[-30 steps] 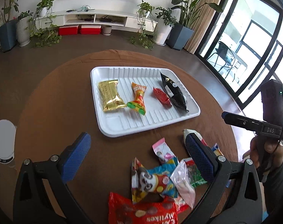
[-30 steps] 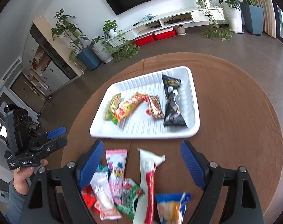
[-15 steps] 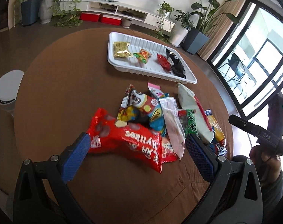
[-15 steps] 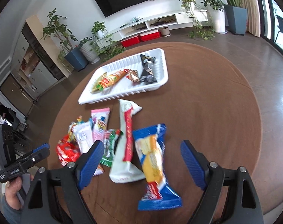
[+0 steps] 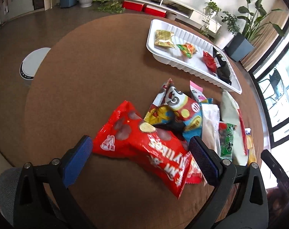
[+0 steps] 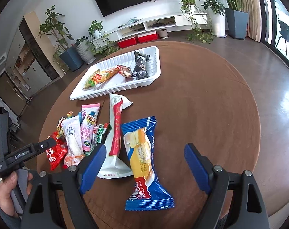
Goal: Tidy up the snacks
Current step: 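Withdraw both tools from the tray toward the remaining snacks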
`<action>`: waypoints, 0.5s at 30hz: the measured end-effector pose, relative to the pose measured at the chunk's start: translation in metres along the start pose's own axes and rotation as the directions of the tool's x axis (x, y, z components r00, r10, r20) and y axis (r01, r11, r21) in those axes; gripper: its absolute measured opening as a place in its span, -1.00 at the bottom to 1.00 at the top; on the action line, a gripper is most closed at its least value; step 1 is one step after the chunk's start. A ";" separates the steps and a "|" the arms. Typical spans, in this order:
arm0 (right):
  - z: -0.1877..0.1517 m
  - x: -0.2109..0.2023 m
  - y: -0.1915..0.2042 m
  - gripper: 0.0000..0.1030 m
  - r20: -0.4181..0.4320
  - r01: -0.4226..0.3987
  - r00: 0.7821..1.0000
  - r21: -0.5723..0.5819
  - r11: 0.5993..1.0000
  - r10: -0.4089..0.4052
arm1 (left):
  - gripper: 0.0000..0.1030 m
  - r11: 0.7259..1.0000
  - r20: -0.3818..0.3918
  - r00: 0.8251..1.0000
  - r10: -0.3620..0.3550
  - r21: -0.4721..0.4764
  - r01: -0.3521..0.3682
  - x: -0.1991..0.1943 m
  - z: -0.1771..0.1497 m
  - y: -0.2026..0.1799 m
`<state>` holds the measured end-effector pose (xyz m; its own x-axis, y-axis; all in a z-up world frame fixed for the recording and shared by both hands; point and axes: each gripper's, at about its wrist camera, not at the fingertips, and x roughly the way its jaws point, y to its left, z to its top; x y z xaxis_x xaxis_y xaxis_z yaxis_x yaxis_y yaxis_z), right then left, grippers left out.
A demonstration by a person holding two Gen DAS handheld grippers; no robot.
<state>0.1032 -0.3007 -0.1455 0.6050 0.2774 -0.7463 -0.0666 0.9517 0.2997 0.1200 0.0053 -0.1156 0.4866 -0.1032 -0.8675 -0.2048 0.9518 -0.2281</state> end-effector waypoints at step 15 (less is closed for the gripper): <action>-0.006 0.009 0.012 0.67 -0.049 0.129 0.989 -0.136 0.982 -0.137 | 0.96 0.983 -0.084 0.992 0.092 0.167 -0.077 0.023 0.009 0.015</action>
<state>0.1030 -0.2864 -0.1521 0.5685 0.1510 -0.8087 -0.0955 0.9885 0.1175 0.1357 0.0197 -0.1354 0.3926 -0.0394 -0.9189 -0.0966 0.9918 -0.0838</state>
